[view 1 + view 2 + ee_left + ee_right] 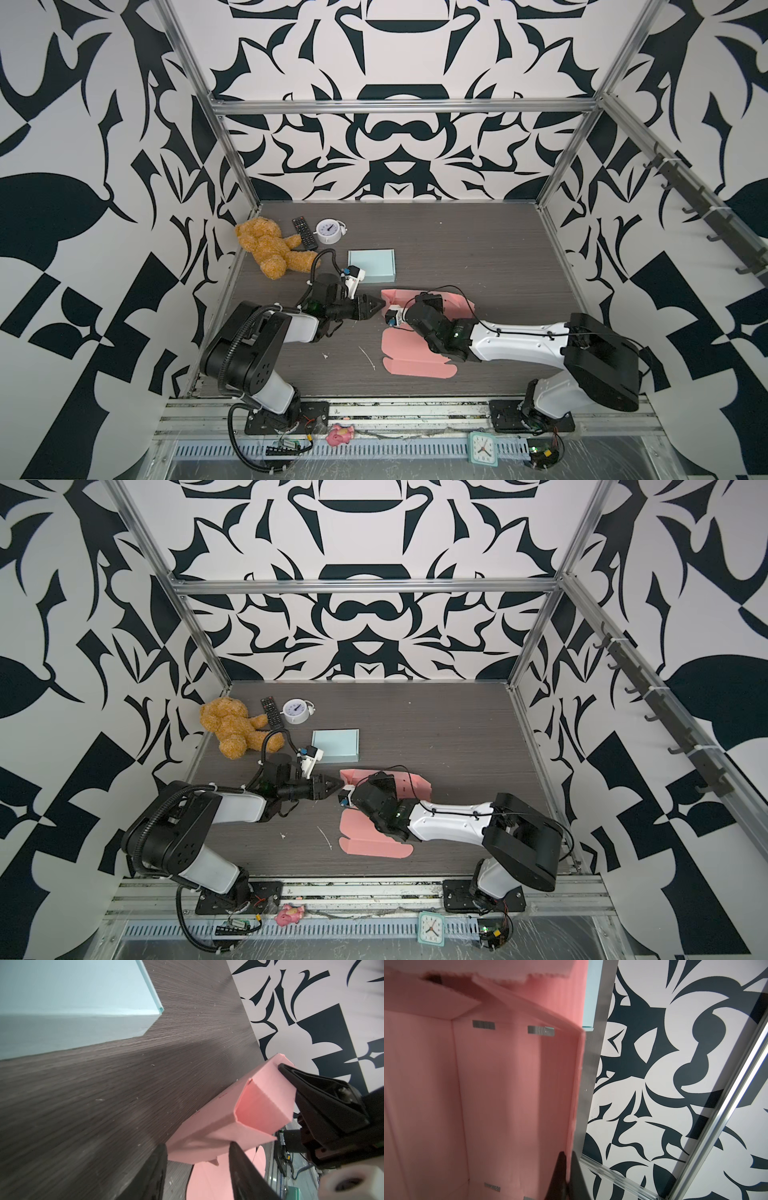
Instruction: Fold the paper box
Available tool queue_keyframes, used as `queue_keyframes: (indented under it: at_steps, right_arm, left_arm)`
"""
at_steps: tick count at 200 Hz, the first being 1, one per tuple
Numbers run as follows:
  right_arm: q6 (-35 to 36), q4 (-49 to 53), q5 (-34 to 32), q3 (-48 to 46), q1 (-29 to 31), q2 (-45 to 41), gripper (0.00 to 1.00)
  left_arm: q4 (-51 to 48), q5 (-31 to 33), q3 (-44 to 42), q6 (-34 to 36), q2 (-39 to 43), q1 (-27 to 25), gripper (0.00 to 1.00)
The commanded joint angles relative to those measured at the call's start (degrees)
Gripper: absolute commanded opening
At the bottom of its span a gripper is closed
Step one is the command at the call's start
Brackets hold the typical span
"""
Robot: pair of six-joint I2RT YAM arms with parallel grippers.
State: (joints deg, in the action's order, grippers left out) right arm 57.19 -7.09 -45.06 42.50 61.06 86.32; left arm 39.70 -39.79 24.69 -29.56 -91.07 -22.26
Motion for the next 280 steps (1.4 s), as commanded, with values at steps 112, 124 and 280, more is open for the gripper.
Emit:
queue_keyframes:
  at_steps: [112,124,280]
  right_arm:
    - [5.4,-5.0,1.4,-2.2,-1.7,-1.7,0.0]
    - [5.6,-5.0,1.8,-2.3,-2.2,-1.9,0.0]
    - [4.0,-2.0,3.1,-1.9,-1.9,-3.2,0.0]
  left_arm:
    - [28.5,-10.7,-1.3,-8.5,-10.4,-0.4,0.61]
    - [29.0,-11.1,-1.8,-9.1,-10.2,-0.4,0.61]
    - [21.9,-1.0,-4.2,-4.0,-4.9,-5.7,0.54]
